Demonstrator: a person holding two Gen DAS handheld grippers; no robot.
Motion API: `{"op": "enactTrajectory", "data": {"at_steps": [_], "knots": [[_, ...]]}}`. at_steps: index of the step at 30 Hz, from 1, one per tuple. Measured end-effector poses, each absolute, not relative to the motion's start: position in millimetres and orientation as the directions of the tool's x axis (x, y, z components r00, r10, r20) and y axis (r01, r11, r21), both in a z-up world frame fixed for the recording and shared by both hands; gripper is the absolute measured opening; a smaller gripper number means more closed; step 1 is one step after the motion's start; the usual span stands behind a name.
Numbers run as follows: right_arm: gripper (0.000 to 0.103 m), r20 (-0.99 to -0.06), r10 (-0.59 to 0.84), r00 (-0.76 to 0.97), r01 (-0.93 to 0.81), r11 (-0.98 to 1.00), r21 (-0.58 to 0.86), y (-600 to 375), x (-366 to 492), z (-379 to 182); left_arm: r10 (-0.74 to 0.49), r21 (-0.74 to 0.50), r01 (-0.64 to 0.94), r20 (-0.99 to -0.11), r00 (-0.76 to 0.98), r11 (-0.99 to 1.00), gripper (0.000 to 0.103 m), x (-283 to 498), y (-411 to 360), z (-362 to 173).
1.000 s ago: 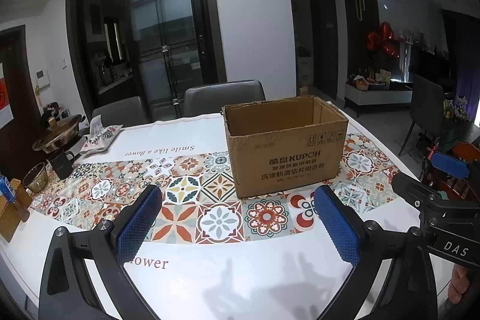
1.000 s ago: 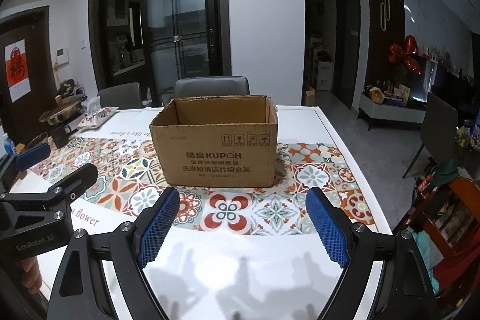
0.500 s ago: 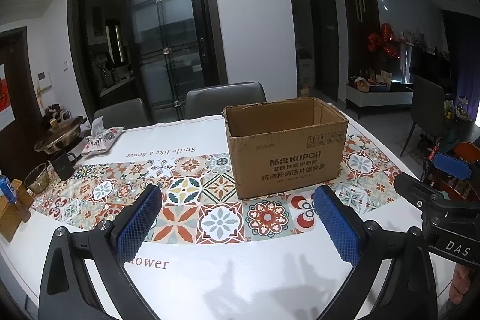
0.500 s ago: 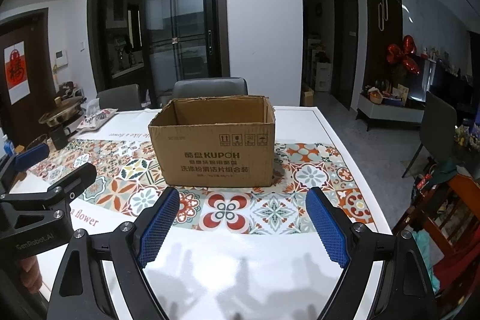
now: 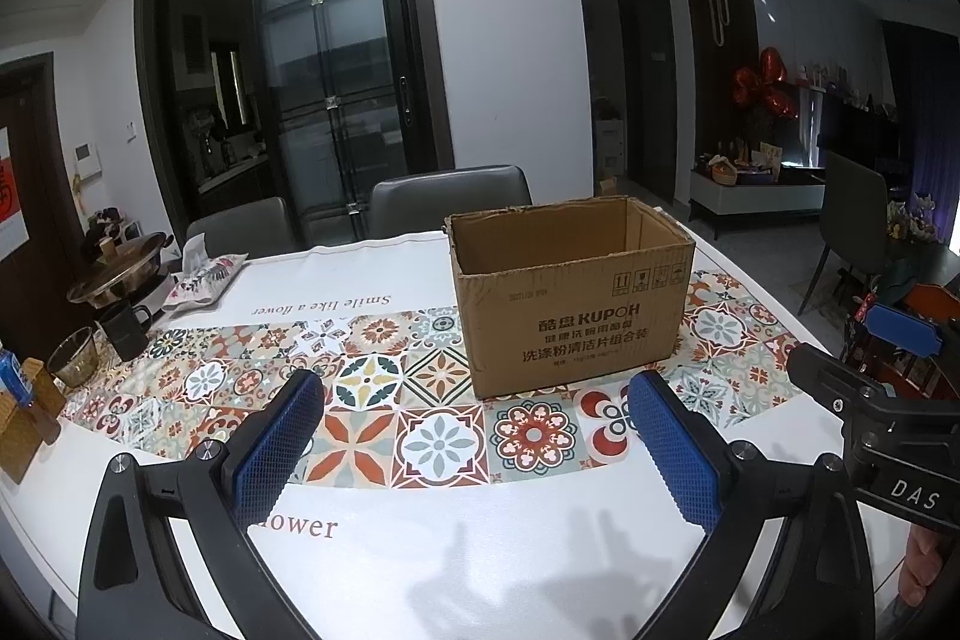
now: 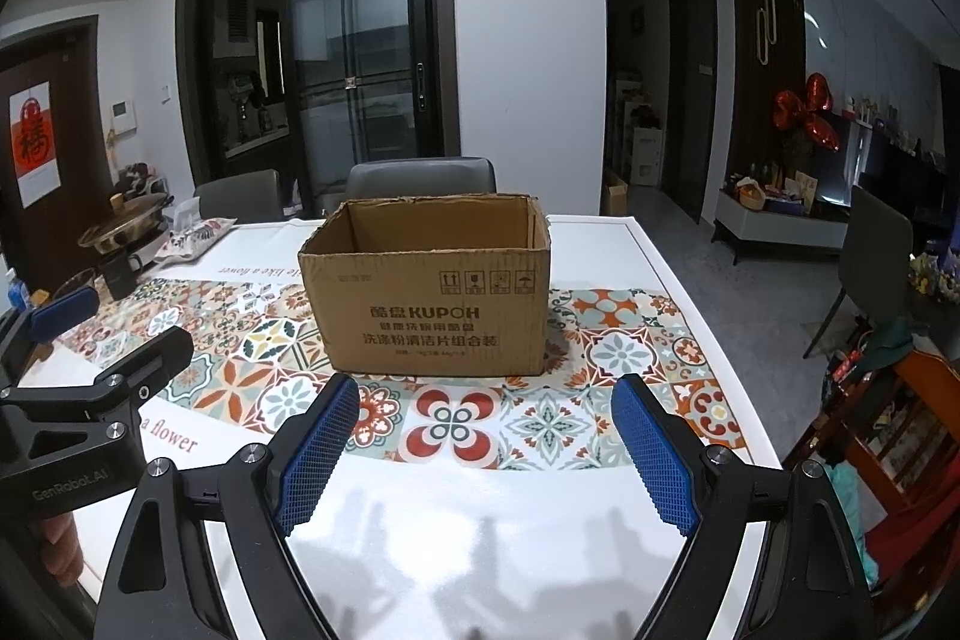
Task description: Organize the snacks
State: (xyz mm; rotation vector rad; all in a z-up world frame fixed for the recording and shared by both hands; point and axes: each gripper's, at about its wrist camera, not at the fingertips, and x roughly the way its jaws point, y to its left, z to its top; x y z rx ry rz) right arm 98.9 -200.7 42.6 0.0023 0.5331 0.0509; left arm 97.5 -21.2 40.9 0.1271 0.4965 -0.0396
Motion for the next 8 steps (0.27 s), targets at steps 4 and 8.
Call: {"op": "enactTrajectory", "data": {"at_steps": [4,8], "knots": [[0.087,-0.511,0.050,0.858,-0.049,0.999,0.015,-200.3,98.5,43.1,-0.004,0.111,0.065,-0.478,0.878,0.992,0.103,97.1,-20.2,41.0],[0.087,-0.512,0.049,0.857,-0.049,0.999,0.014,-200.3,98.3,43.5,-0.002,0.110,0.063,-0.482,0.876,0.992,0.103,97.9,-19.3,40.8]]}}
